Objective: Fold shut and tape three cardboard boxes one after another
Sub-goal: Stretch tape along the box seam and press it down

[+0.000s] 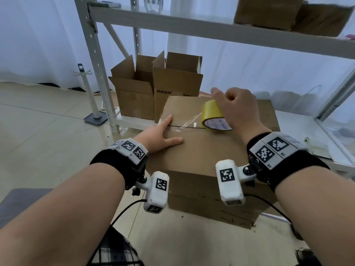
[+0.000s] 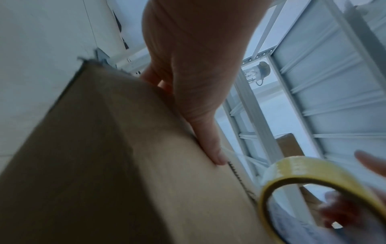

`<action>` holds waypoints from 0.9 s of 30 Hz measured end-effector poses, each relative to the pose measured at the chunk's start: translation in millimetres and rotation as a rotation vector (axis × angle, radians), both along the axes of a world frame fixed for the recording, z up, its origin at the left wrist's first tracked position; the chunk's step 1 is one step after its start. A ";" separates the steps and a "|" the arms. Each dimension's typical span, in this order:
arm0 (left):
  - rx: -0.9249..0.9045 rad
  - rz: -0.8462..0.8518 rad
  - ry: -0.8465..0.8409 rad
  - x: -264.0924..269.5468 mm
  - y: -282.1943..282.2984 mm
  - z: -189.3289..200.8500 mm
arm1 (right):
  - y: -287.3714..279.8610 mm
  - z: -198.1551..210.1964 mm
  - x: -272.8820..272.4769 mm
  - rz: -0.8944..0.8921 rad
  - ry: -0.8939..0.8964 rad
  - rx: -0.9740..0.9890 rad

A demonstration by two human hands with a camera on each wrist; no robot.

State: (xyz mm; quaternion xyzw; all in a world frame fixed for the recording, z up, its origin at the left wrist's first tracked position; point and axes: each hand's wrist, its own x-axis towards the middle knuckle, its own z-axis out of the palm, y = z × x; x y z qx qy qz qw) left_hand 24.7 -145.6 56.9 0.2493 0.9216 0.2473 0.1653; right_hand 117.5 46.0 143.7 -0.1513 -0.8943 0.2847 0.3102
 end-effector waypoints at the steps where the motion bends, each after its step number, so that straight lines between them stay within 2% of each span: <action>1: -0.008 0.012 0.031 0.3 5.3 4.8 | 5.6 -2.1 3.1 -0.018 0.004 -0.033; 5: -0.079 0.078 0.091 0.0 25.6 18.8 | 26.5 -14.6 18.3 -0.108 -0.094 -0.221; 9: -0.126 0.122 0.131 -0.6 39.7 29.4 | 34.2 -16.6 28.3 -0.068 -0.185 -0.298; 15: -0.264 0.056 0.240 -15.9 72.0 59.4 | 58.8 -3.8 22.1 -0.023 -0.172 -0.457; 21: -0.304 0.082 0.266 -21.2 82.0 62.9 | 75.9 -0.7 5.7 -0.001 -0.205 -0.518; 27: -0.253 0.040 0.123 6.0 82.6 55.7 | 78.1 -5.7 -0.1 -0.106 -0.125 -0.568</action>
